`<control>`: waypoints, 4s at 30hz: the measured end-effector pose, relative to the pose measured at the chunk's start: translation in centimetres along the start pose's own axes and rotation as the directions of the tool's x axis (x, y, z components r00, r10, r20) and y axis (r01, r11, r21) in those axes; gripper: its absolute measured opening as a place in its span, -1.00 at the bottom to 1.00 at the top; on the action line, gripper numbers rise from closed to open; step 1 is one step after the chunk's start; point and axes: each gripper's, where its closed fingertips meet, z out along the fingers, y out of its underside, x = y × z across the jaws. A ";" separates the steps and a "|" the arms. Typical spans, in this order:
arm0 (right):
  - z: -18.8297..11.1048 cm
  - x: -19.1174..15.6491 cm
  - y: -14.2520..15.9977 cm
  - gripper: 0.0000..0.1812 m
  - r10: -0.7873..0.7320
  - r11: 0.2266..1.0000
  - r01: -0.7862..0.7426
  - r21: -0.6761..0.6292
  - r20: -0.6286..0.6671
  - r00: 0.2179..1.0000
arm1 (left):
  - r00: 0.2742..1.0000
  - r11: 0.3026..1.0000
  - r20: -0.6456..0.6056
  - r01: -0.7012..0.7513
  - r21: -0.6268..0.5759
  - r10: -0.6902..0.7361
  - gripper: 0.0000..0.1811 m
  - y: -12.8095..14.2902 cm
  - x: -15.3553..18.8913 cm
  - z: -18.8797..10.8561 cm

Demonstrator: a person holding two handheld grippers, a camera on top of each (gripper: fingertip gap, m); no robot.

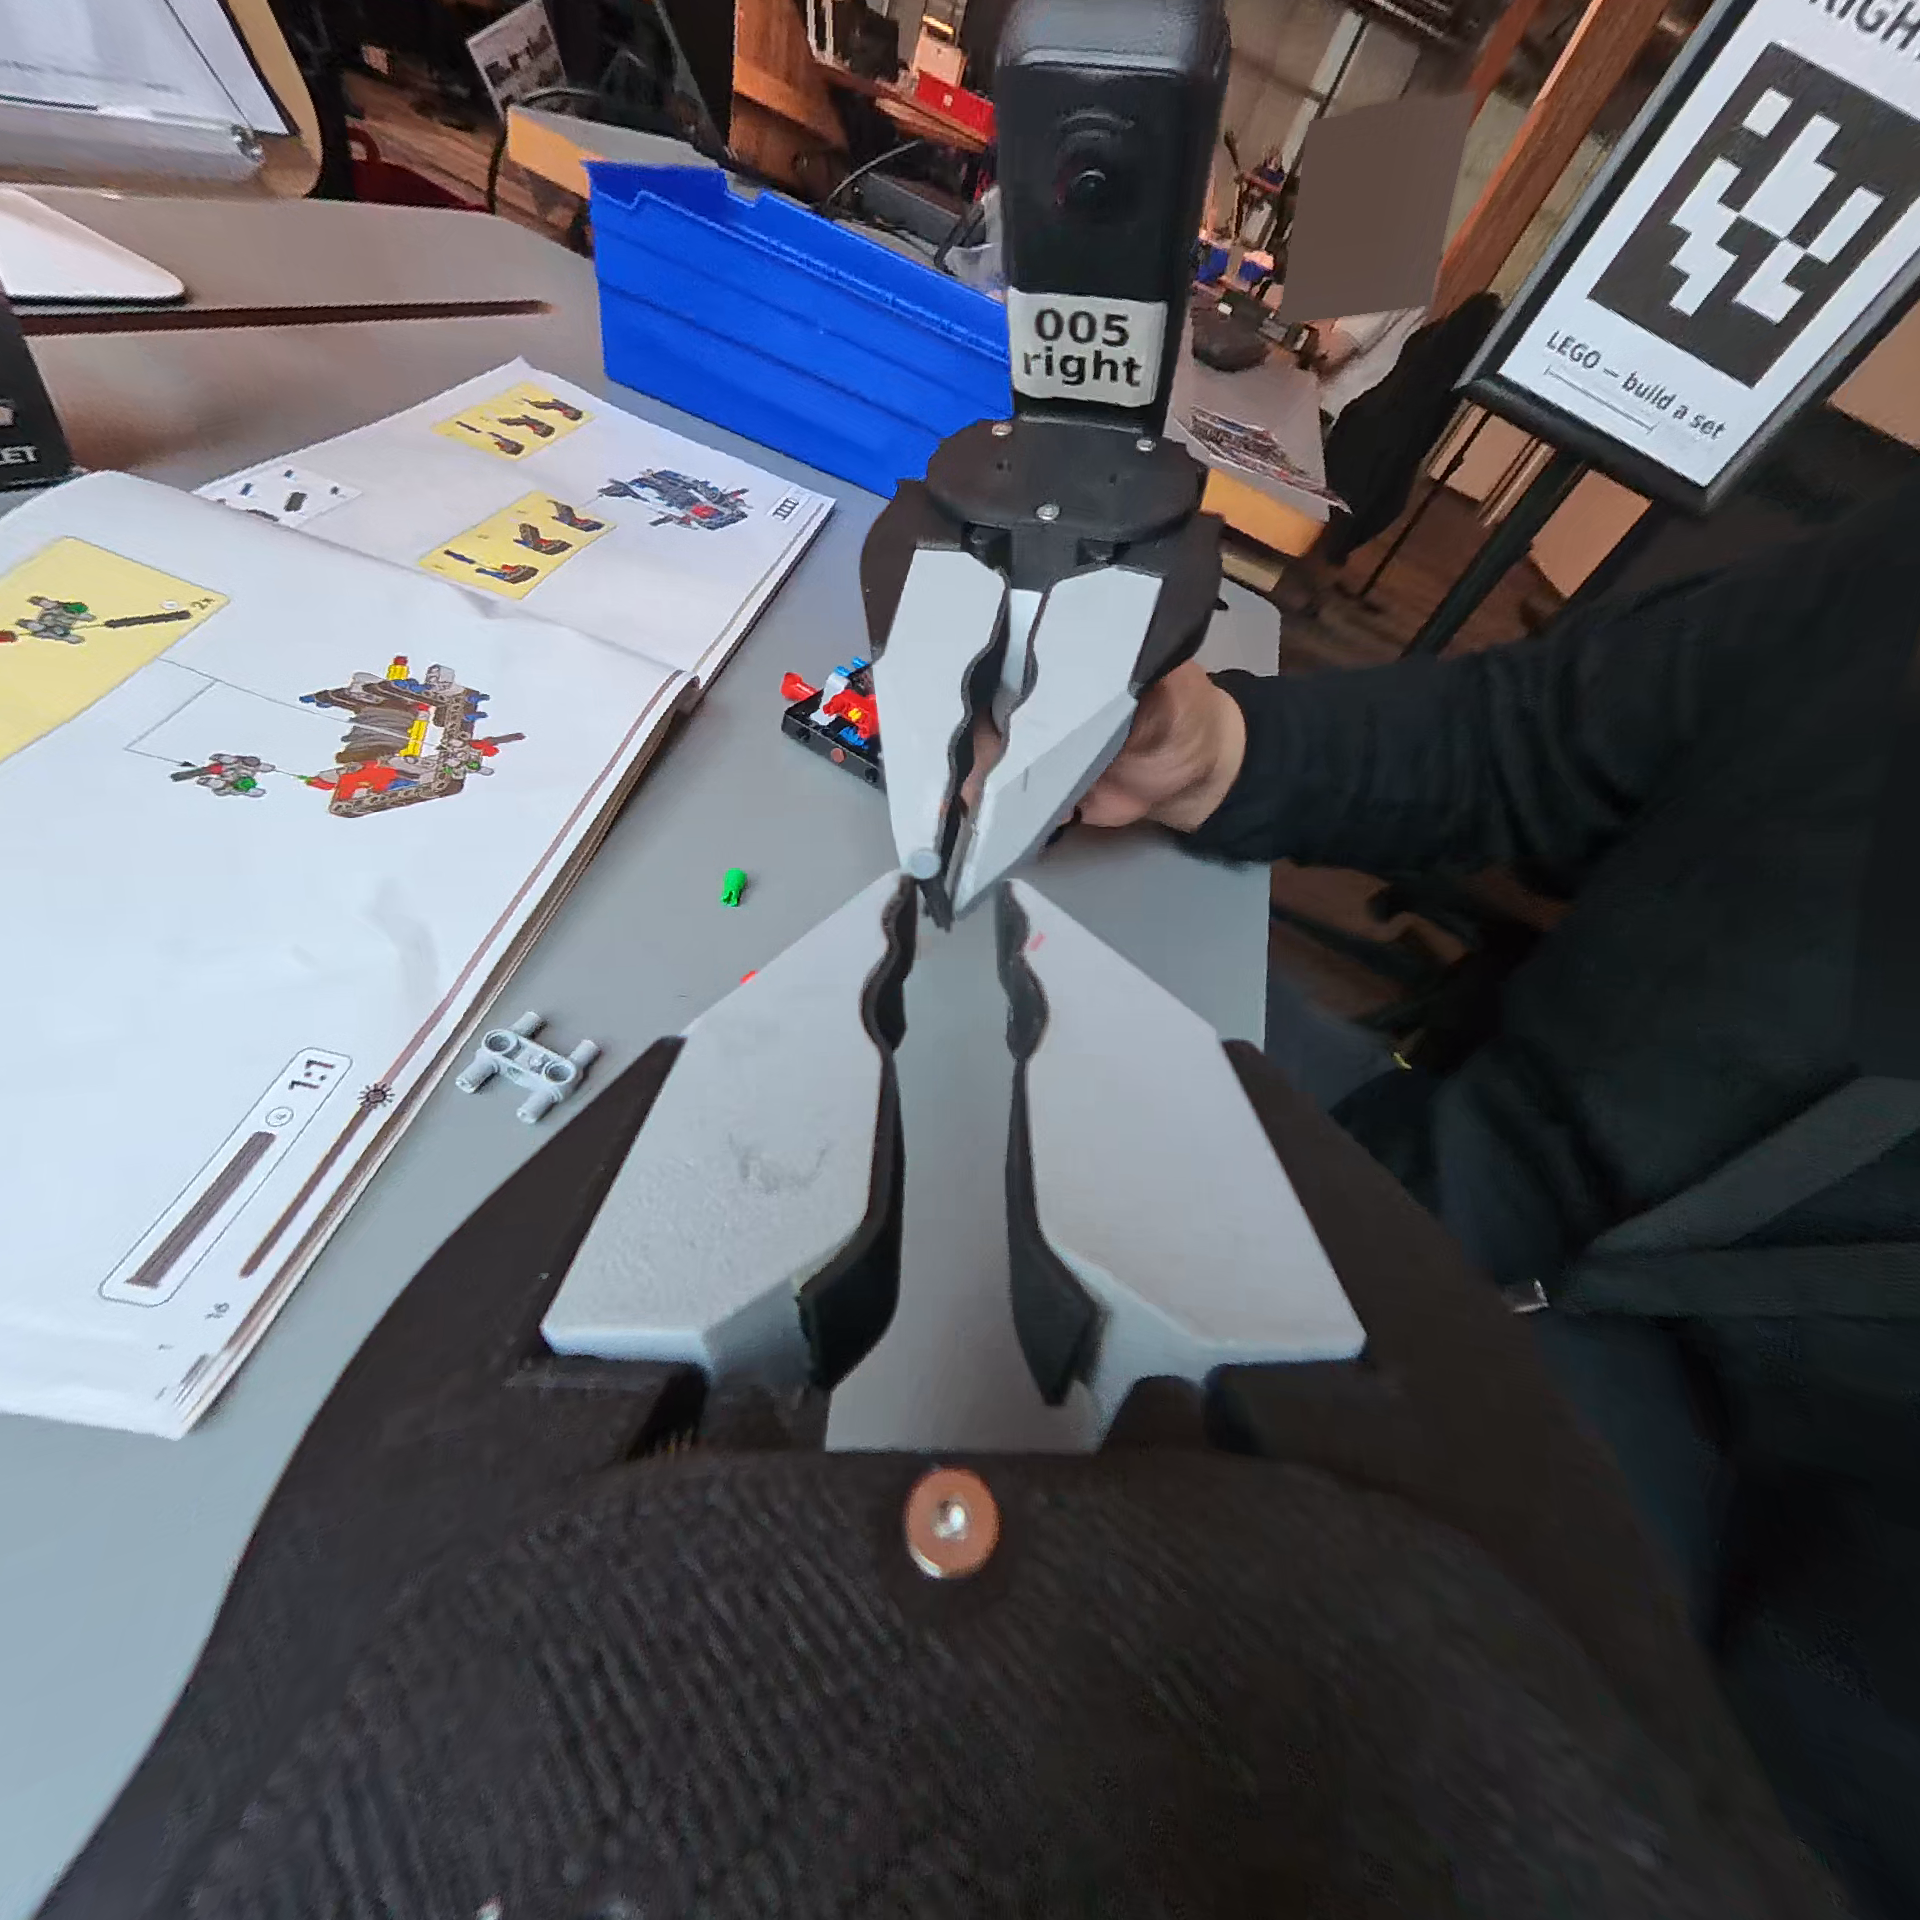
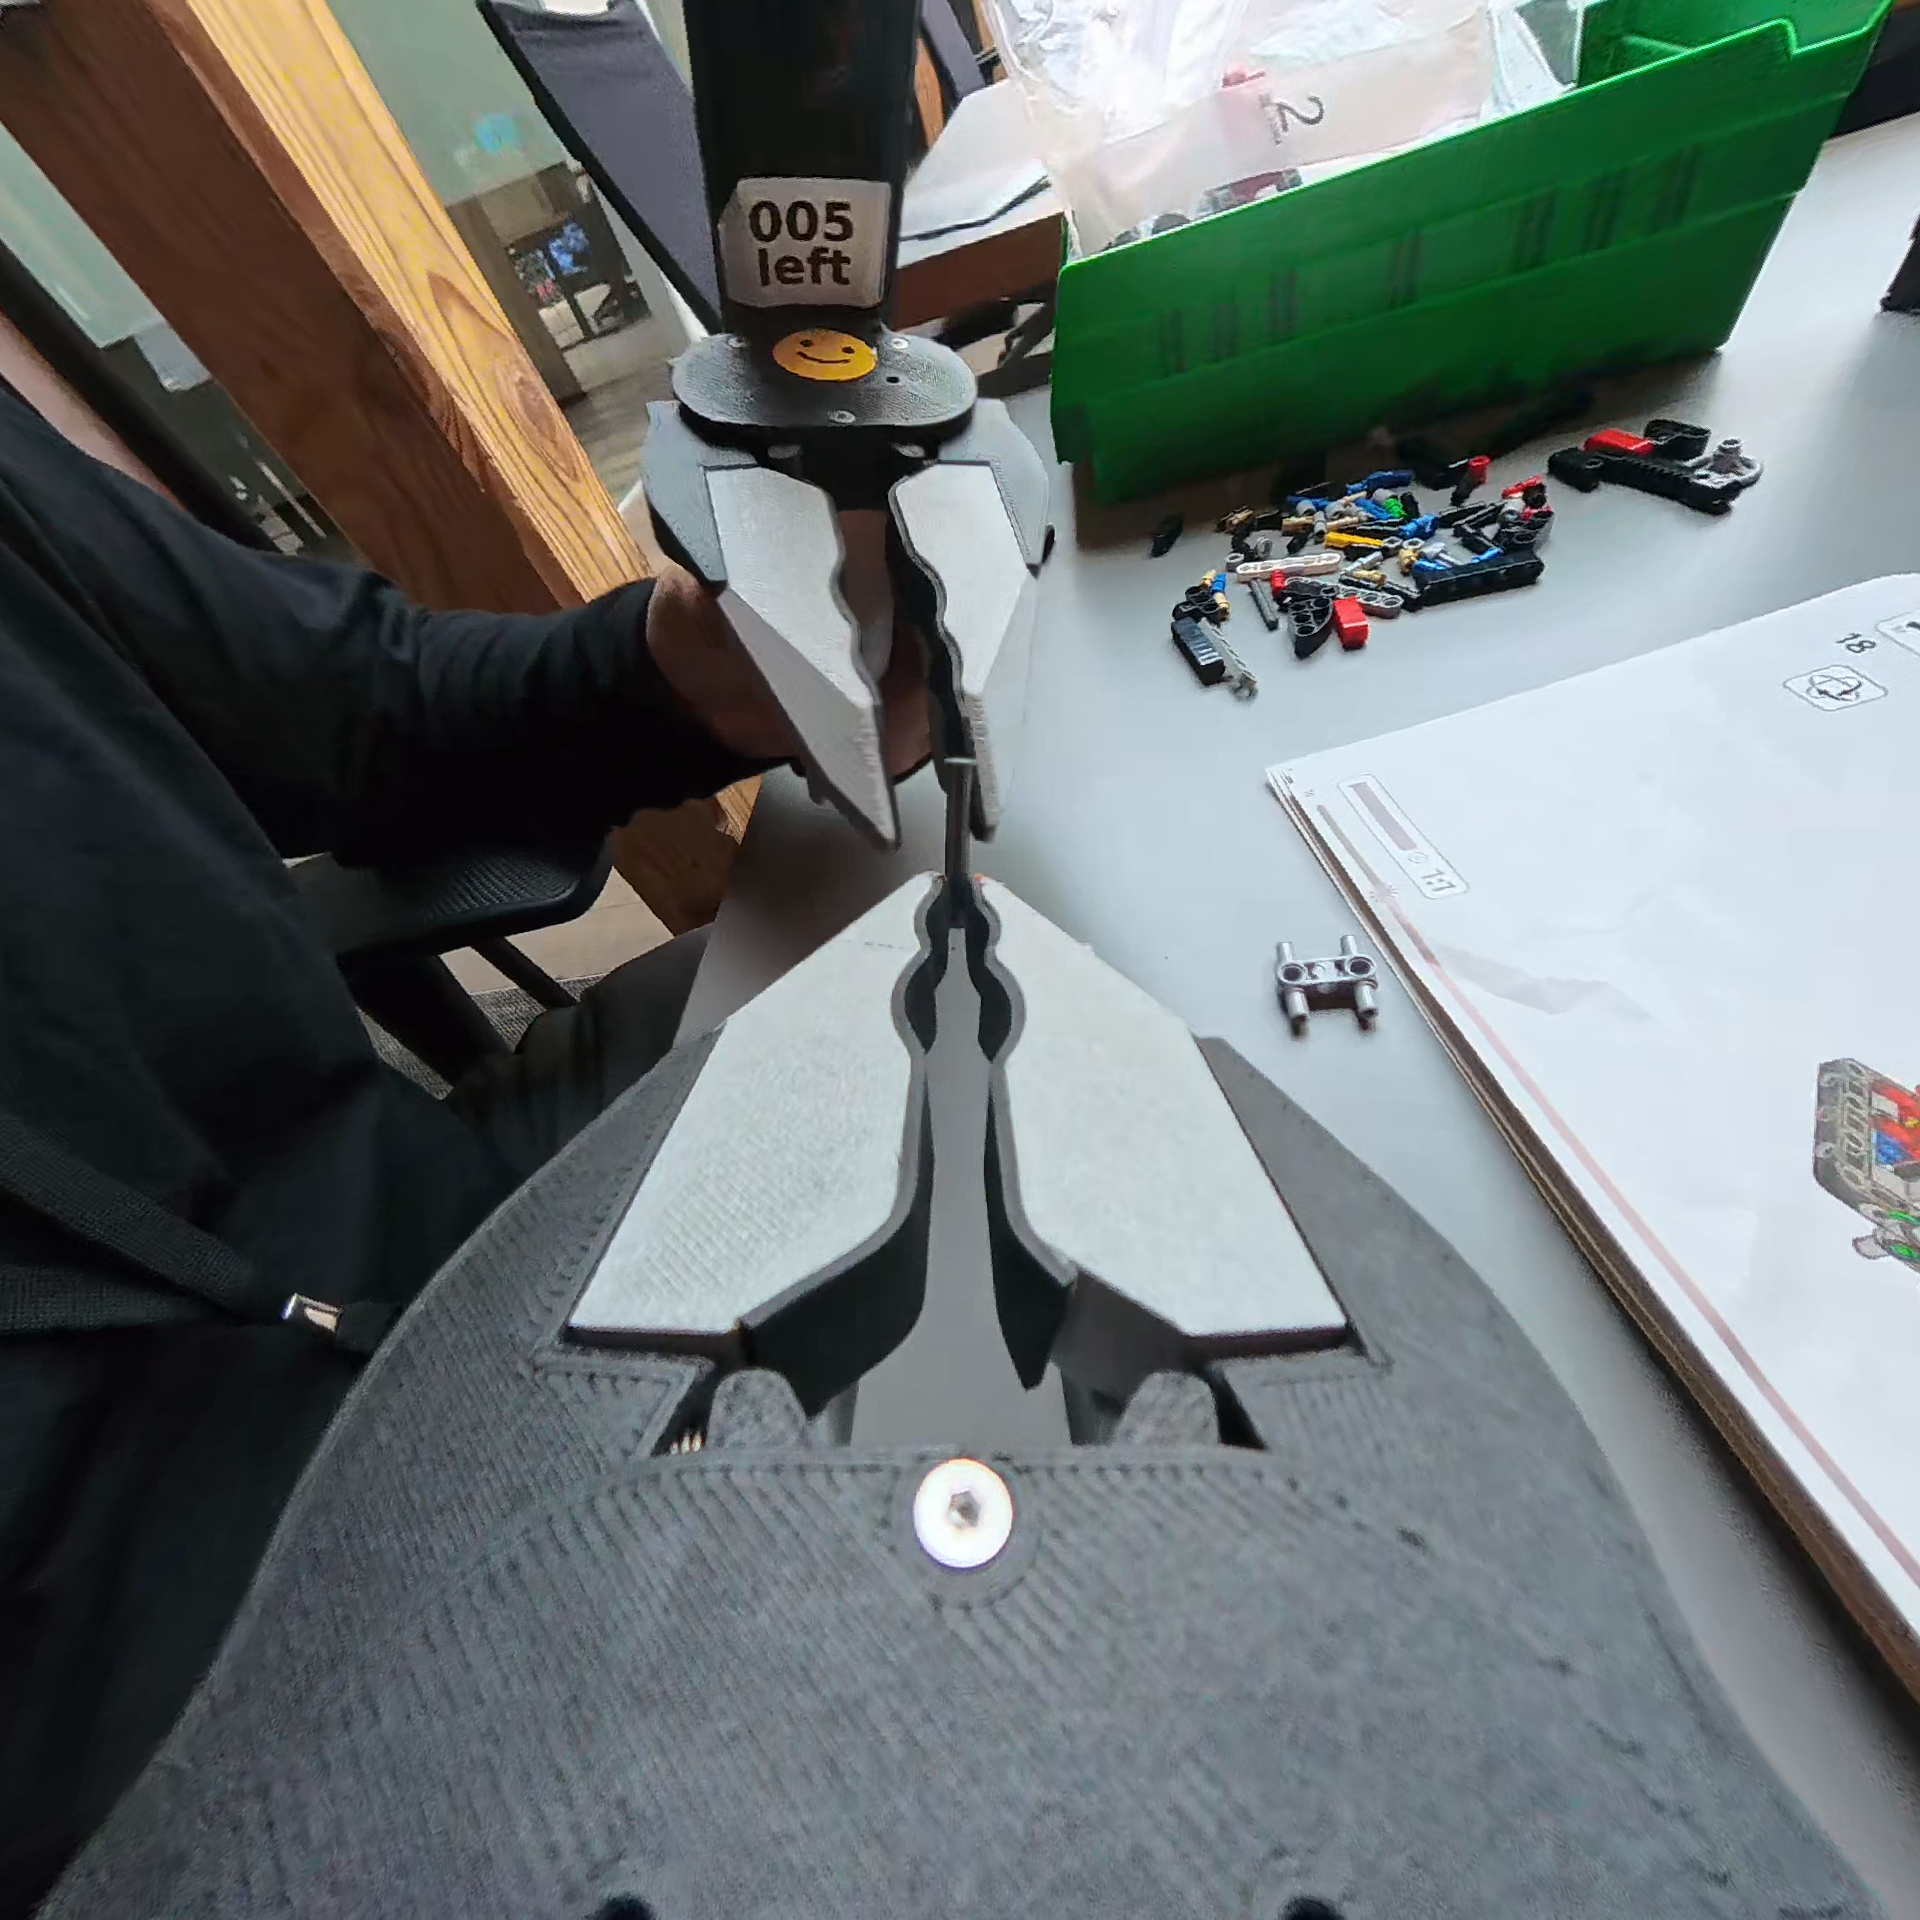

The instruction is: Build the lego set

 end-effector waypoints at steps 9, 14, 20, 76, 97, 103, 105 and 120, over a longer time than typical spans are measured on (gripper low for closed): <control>0.5 0.0 0.6 -1.00 0.002 1.000 -0.002 -0.017 -0.005 1.000 | 0.999 0.999 0.032 -0.011 -0.036 0.012 -0.97 0.5 -0.5 0.8; 0.6 0.8 1.4 -0.94 -0.003 0.998 0.001 -0.057 -0.038 0.999 | 0.975 0.981 0.161 -0.128 -0.143 0.151 -0.98 1.6 -2.1 0.7; 0.2 1.3 0.7 -0.87 0.035 0.999 -0.035 -0.004 -0.049 0.998 | 0.901 0.919 0.255 -0.277 -0.282 0.350 -0.99 3.5 -3.4 0.9; 3.4 1.8 4.3 -0.98 -0.306 0.790 0.254 -0.559 -0.001 0.952 | 0.938 0.794 -0.058 -0.321 -0.517 0.341 -0.97 8.9 -4.5 -0.9; 3.4 1.8 4.7 -0.97 -0.373 0.668 0.309 -0.677 0.055 0.926 | 0.928 0.785 -0.074 -0.350 -0.511 0.365 -0.98 8.9 -4.4 -1.0; 3.9 2.0 5.0 -0.97 -0.363 0.663 0.312 -0.680 0.072 0.929 | 0.926 0.784 -0.071 -0.352 -0.511 0.370 -0.98 8.9 -4.4 -1.0; 3.9 2.1 4.9 -0.97 -0.363 0.663 0.309 -0.682 0.068 0.929 | 0.929 0.787 -0.070 -0.345 -0.512 0.362 -0.98 8.9 -4.4 -0.9; 3.1 3.2 4.8 -0.92 -0.255 0.843 0.179 -0.508 -0.083 0.963 | 0.987 0.905 -0.026 -0.156 -0.396 0.159 -0.98 6.6 -4.7 -1.0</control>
